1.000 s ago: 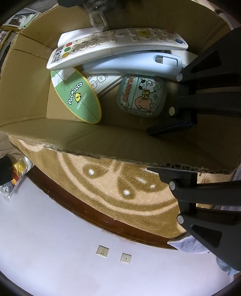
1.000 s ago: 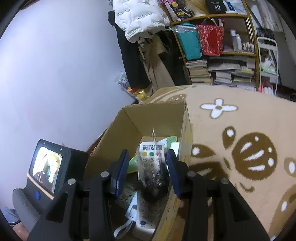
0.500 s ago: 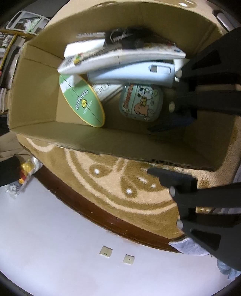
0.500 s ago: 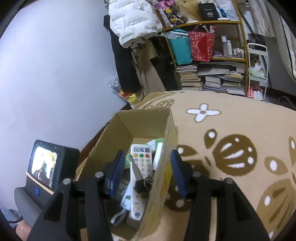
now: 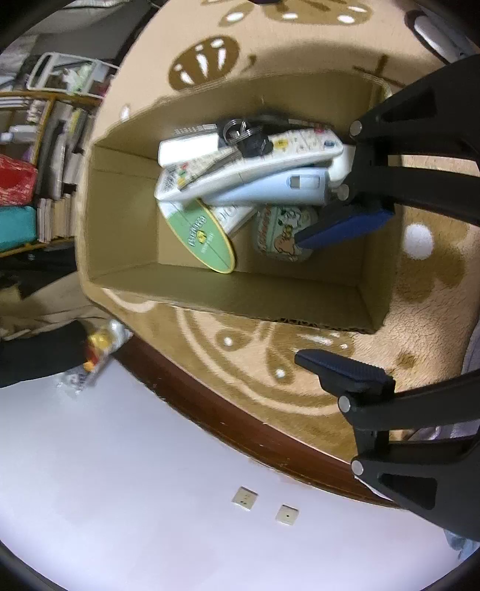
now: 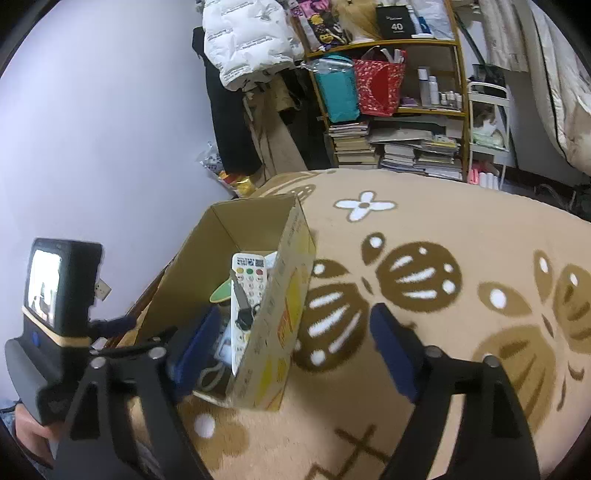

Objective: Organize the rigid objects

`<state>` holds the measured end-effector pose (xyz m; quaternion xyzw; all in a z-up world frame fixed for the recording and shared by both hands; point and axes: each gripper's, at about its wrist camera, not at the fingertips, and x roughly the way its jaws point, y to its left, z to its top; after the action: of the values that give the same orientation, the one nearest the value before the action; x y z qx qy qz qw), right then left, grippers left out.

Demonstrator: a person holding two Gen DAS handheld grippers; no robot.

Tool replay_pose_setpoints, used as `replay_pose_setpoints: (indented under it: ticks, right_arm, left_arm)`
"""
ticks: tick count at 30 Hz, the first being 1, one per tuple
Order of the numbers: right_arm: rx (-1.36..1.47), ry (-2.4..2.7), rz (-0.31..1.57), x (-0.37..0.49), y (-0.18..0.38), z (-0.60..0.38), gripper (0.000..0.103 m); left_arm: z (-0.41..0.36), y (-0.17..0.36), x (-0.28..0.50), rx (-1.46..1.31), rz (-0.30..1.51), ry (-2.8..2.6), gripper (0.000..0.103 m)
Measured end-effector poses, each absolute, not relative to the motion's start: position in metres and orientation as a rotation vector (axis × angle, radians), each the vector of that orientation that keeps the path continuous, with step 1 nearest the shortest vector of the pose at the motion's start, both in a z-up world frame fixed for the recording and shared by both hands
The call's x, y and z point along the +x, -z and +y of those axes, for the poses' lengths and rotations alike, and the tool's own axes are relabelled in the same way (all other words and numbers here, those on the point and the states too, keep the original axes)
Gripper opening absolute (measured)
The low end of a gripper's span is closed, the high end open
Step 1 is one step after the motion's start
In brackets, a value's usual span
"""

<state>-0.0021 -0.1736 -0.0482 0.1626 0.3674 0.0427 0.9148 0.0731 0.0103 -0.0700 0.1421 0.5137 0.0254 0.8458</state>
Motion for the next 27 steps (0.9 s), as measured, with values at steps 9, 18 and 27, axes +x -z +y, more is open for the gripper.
replay_pose_setpoints:
  ticks: [9,18,27]
  right_arm:
    - [0.359,-0.036,0.694,-0.043,0.034,-0.190,0.103]
    - [0.355,-0.025,0.579,-0.075,0.019,-0.194,0.103]
    - [0.305,-0.015,0.511,-0.092,0.025,-0.193,0.103]
  left_arm:
    - [0.010,0.020,0.032,0.270,0.876,0.014,0.101]
    - [0.007,-0.009,-0.016,0.282,0.709,0.025,0.101]
    - [0.022,-0.020,-0.032,0.223,0.689,0.017,0.101]
